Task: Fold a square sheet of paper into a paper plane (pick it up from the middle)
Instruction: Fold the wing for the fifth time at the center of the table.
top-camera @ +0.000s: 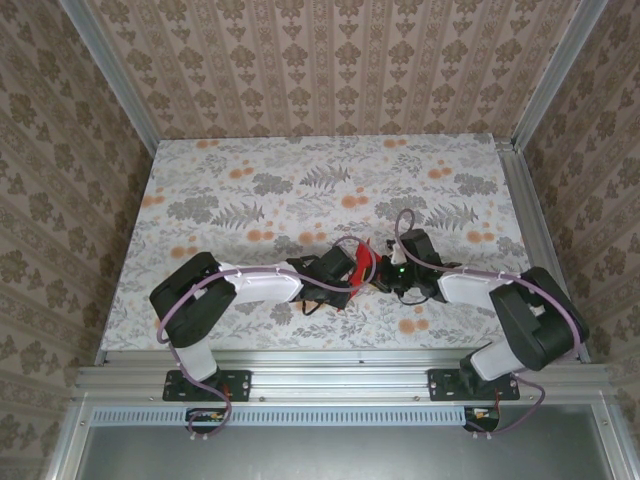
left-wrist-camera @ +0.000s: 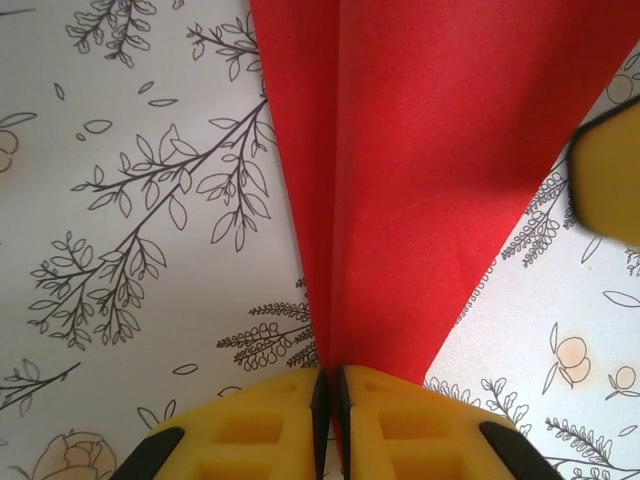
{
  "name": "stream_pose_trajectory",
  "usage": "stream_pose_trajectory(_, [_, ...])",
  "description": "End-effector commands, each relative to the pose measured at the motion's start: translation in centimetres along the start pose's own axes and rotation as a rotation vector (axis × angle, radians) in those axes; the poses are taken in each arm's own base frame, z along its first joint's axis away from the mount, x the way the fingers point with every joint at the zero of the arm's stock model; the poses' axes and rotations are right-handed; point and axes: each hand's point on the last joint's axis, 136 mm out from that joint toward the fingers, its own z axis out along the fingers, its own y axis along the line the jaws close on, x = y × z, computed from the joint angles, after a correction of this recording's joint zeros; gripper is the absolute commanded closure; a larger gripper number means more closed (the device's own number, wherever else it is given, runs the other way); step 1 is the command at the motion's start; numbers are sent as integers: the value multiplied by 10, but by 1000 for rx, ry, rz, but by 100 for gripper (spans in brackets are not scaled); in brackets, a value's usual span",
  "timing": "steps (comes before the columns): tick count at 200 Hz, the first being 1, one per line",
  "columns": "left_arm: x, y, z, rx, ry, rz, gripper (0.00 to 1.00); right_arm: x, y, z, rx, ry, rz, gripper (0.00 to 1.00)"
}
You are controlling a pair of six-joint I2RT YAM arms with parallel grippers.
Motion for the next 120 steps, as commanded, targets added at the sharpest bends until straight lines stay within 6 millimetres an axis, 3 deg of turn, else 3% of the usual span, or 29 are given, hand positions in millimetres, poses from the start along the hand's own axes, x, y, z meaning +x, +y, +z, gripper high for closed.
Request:
stream_pose_trajectory(1, [50,19,20,-68,158,44,86,-2,13,10,-70,6,25,92])
stream_pose_trajectory(57, [55,20,20,-73,165,57,86,-5,2,29,-69,16,58,95])
stream_pose_trajectory(120, [59,23,20,-85,174,75,86,-4,-45,34,150,11,59,97])
